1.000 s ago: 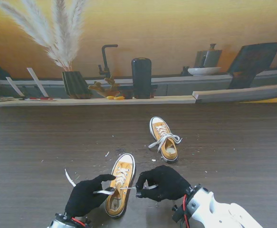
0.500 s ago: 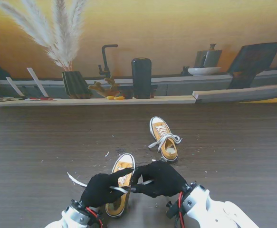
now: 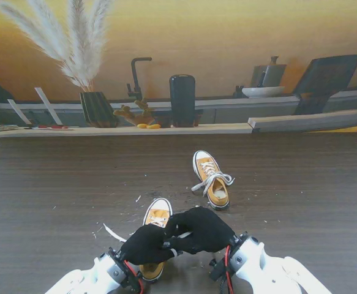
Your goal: Tie the shoelaces into a bow on the shoes
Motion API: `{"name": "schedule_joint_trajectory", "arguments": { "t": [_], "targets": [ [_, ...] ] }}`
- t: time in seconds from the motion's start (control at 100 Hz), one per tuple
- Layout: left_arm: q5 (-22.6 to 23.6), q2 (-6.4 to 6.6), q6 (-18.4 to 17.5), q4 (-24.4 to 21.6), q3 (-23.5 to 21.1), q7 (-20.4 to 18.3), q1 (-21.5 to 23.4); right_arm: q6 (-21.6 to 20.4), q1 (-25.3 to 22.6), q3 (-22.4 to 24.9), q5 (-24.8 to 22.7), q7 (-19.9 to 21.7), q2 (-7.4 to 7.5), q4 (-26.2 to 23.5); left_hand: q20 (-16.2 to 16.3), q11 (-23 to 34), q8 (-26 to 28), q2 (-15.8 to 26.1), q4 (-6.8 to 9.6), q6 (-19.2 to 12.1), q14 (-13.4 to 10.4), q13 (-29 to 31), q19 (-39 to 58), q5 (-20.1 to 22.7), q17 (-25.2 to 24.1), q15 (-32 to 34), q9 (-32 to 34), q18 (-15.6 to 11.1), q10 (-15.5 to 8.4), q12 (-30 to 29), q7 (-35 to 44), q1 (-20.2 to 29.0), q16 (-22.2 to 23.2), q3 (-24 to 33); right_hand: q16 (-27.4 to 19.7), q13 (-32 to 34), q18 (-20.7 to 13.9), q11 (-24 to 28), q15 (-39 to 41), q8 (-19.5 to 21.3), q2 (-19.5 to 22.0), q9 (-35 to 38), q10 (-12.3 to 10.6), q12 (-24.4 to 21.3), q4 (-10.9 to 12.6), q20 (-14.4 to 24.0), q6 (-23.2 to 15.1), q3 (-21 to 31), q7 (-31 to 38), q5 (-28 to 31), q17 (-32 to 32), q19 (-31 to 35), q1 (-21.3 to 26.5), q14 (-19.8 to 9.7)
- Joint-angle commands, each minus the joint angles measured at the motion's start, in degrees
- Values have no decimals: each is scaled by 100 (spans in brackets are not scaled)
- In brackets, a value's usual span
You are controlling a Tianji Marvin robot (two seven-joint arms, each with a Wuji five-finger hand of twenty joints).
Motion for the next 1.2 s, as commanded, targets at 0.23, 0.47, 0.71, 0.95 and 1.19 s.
{"name": "schedule_joint_trajectory", "arguments": {
  "t": [0.23, 0.47, 0.71, 0.95, 1.19],
  "targets": [
    [301, -24, 246, -179, -125, 379, 209, -13, -54, 115, 11, 136, 12, 20, -122, 269, 2361, -433, 128, -1256, -890, 199, 1398, 3, 123, 172, 154, -891, -297, 60, 3305, 199, 70, 916, -7, 120, -171, 165, 438, -91, -19, 257, 38, 80, 77, -40, -145, 58, 136, 152, 215, 1658, -54, -302],
    [165, -212, 505, -80, -103, 1136, 278, -116, -125, 309, -428, 304, 82, 33, -146, 268, 2826, -318, -71, -837, -766, 198, 1409, -298, 115, 155, -25, -736, -199, 108, 3581, 230, 77, 1123, 7, 121, -207, 158, 437, -14, 168, 258, 91, 88, 236, 3, 2, 40, -117, 668, 220, 1658, -515, -327],
    [147, -285, 571, -46, -86, 1463, 324, -331, 62, 301, -1662, 372, 194, 181, -189, 223, 3087, -288, -70, -830, -713, 196, 1328, -417, 103, 74, -158, -679, -164, 147, 3672, 155, 64, 1256, -133, 124, -178, 98, 381, 299, 396, 160, 187, 124, 456, -58, 318, 70, -584, 1250, 210, 1658, -816, -328],
    [205, -262, 609, -153, -171, 1423, 443, -22, 406, -105, -4317, -1398, 349, 560, -200, 210, 3171, -283, -57, -822, -698, 198, 1315, -437, 102, 55, -186, -649, -147, 166, 3681, 147, 68, 1282, -298, 132, -362, 52, 320, 222, 448, 13, 126, 132, 472, -458, 96, 76, -870, 1164, 183, 1658, -993, -481],
    [175, -256, 635, -219, -201, 1378, 525, 1040, 333, -371, -5315, -1776, 480, 538, -217, 190, 3190, -262, -59, -840, -679, 198, 1287, -450, 98, 26, -220, -623, -110, 185, 3630, 155, 69, 1246, -992, 138, -261, -167, -453, 109, 1288, -1180, 205, 220, 1004, -1375, 513, -454, -2930, -875, 42, 1091, -1202, -275]
  ]
}}
